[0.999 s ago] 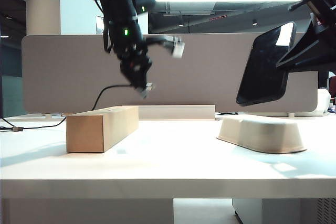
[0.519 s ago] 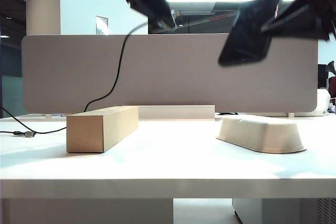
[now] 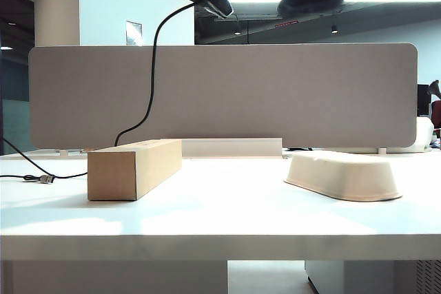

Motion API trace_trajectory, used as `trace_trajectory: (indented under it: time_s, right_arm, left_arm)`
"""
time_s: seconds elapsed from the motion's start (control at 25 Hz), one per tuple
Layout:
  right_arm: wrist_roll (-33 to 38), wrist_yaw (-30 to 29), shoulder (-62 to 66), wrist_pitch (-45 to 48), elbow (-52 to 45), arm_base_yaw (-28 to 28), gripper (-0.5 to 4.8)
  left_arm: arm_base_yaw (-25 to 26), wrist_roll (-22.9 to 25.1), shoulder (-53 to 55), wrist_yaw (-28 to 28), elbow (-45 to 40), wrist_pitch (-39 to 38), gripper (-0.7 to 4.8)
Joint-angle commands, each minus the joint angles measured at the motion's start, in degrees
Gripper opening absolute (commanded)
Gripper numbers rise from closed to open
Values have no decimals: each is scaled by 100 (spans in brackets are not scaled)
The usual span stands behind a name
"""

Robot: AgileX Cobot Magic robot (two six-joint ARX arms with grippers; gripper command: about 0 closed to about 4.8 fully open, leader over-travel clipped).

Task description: Pick up the charging cable and the phone, plug the charging cable into the charging port on the phone, and finally place them back on the table.

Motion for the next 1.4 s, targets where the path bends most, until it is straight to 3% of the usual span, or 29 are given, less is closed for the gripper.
trace_trajectory:
  time_s: [0.04, 0.24, 0.36, 0.56, 0.96, 1.08, 1.2, 1.28, 1.4]
  right_arm:
    - [63, -61, -160, 175, 50, 2, -4]
    - [531, -227, -256, 385, 48, 4, -4]
    - [1141, -374, -299, 1008, 48, 2, -4]
    - [2035, -376, -299, 1816, 48, 0, -4]
    - [3536, -332, -297, 2356, 46, 2, -4]
    - [4417, -330, -297, 3121, 46, 2, -4]
    - [4883, -330, -297, 3602, 46, 2, -4]
    - [5130, -352, -297, 3770, 46, 2, -4]
    - [5143, -378, -295, 3759, 46, 7, -4]
  left_arm:
    - [-15, -256, -181, 841, -50, -22, -6]
    - [-15, -256, -199, 2052, -52, -175, -6]
    - [-7, -186, -197, 2124, -52, -179, -6]
    - [160, -66, -197, 2988, -55, -116, -6]
    - [275, 17, -186, 4089, -52, 350, -6]
    - [275, 9, -186, 4529, -52, 656, -6]
    - [269, -168, -186, 4579, -52, 898, -6]
    - [269, -490, -186, 4940, -52, 1335, -6]
    - [269, -944, -186, 4909, -52, 1731, -6]
